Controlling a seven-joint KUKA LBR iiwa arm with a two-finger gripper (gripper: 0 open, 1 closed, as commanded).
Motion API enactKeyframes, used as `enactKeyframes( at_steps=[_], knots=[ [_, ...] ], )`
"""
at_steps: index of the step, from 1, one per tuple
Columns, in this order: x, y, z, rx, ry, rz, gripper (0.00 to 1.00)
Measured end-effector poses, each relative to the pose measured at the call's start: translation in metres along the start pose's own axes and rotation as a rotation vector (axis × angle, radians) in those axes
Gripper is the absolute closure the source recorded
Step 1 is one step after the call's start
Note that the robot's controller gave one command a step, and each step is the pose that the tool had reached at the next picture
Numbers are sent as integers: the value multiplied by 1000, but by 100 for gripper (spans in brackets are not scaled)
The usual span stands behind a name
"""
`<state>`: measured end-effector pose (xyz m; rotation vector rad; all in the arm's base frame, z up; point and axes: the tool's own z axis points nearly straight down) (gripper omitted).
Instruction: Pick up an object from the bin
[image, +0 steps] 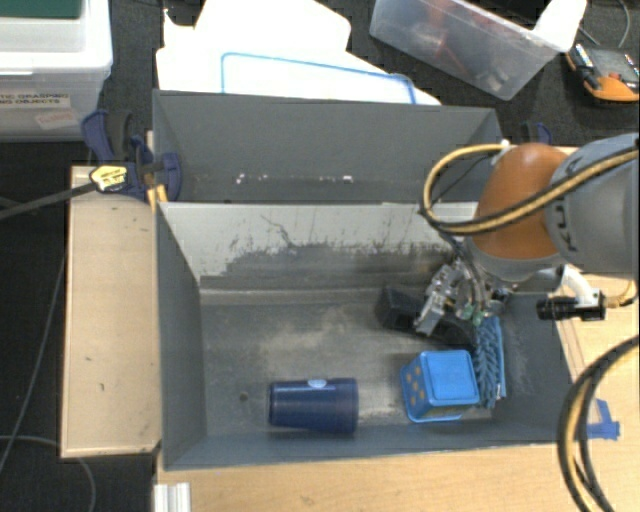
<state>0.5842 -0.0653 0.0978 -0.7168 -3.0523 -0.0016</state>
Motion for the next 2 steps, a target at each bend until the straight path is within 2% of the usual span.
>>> enactKeyframes(
  at_steps=[1, 2],
  knots=[
    [-2, 1, -33, -3, -8, -2, 100],
    [0, 0, -50, -1, -1, -4, 100]
  ],
)
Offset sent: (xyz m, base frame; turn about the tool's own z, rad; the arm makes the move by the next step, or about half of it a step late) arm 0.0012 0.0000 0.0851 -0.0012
